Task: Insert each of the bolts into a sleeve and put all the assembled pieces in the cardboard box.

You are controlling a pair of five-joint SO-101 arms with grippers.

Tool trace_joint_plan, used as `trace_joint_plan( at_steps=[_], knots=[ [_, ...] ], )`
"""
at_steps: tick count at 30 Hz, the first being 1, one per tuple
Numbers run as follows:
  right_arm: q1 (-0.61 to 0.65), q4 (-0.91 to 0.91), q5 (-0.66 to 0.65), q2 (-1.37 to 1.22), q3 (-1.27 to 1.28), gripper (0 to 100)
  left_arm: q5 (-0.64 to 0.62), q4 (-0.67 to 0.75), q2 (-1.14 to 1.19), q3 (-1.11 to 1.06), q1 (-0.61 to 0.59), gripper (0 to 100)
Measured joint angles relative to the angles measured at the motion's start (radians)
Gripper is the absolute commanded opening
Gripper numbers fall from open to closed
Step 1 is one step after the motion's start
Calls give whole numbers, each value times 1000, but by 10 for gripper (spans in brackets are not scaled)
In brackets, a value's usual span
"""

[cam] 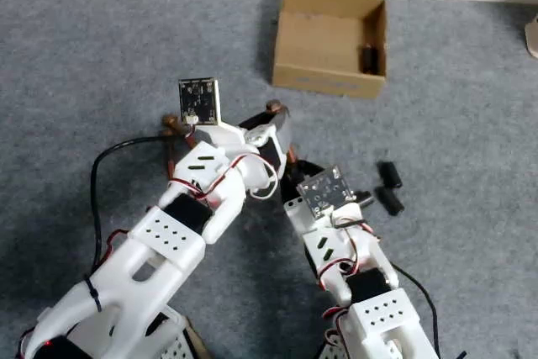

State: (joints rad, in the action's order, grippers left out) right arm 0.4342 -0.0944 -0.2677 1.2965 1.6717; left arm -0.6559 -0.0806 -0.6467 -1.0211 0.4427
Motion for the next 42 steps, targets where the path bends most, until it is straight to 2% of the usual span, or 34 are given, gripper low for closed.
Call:
trace_joint_plan(
  at_steps=[7,18,24,26,33,42],
  knots=[
    [0,-2,-2,0,0,5,-5,2,12,-17,-6,6],
    [-2,0,0,2,0,5,-2,21,272,57,21,6],
    [-66,0,0,11,2,5,2,20,290,55,46,8],
    [-86,0,23,11,3,5,-2,20,290,55,66,30],
    [-107,0,48,11,3,5,44,14,290,55,83,204],
    [-226,0,55,11,2,5,52,-58,290,57,37,213]
  ],
)
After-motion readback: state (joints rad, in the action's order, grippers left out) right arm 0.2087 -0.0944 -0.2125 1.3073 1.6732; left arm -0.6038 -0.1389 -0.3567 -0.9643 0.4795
